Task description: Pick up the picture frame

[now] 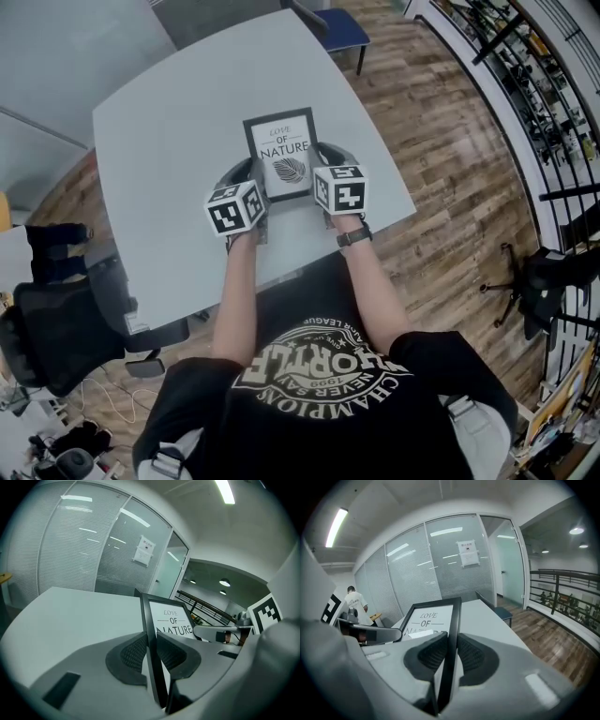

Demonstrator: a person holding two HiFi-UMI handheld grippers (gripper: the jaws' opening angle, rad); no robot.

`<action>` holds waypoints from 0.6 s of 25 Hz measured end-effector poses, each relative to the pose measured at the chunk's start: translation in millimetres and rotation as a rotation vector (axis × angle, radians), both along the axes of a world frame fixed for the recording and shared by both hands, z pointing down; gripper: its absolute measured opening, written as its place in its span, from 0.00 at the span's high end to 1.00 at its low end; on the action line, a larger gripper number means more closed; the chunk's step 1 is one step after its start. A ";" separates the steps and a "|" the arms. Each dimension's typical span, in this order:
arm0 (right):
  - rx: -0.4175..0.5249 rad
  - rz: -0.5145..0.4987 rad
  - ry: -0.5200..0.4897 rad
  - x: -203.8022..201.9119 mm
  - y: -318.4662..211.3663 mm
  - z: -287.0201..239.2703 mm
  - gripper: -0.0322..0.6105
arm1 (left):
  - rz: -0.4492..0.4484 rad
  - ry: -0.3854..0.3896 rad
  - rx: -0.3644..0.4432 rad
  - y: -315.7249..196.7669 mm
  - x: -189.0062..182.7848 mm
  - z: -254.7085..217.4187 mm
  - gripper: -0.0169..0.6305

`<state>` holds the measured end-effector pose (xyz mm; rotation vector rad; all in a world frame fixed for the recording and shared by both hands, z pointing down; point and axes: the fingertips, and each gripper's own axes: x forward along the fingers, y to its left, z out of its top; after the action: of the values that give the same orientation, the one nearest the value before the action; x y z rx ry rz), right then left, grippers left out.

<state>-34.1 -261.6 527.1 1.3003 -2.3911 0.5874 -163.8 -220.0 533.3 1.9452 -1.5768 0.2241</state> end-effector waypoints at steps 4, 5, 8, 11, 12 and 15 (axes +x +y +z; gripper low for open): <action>0.033 0.006 -0.023 -2.0 -2.5 -22.9 0.85 | -0.014 0.007 0.044 -3.2 -3.0 -23.5 0.86; 0.044 0.007 -0.028 -2.2 -3.1 -30.2 0.85 | -0.016 0.005 0.058 -4.2 -3.2 -31.0 0.86; 0.087 0.008 -0.042 -2.0 -3.8 -54.5 0.85 | -0.023 0.000 0.104 -4.2 -3.1 -54.8 0.86; 0.132 0.006 -0.057 -2.2 -2.6 -79.3 0.85 | -0.028 -0.005 0.152 -2.8 -3.6 -78.1 0.86; 0.149 0.005 -0.061 -2.7 -1.6 -87.6 0.85 | -0.030 -0.007 0.168 -2.2 -4.4 -85.5 0.86; 0.205 0.005 -0.072 -3.2 1.4 -112.2 0.85 | -0.033 -0.012 0.218 -1.1 -6.0 -107.4 0.86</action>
<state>-37.3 -260.2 414.9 1.3887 -2.5633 0.4048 -169.8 -221.1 425.9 2.0820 -1.7005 0.0521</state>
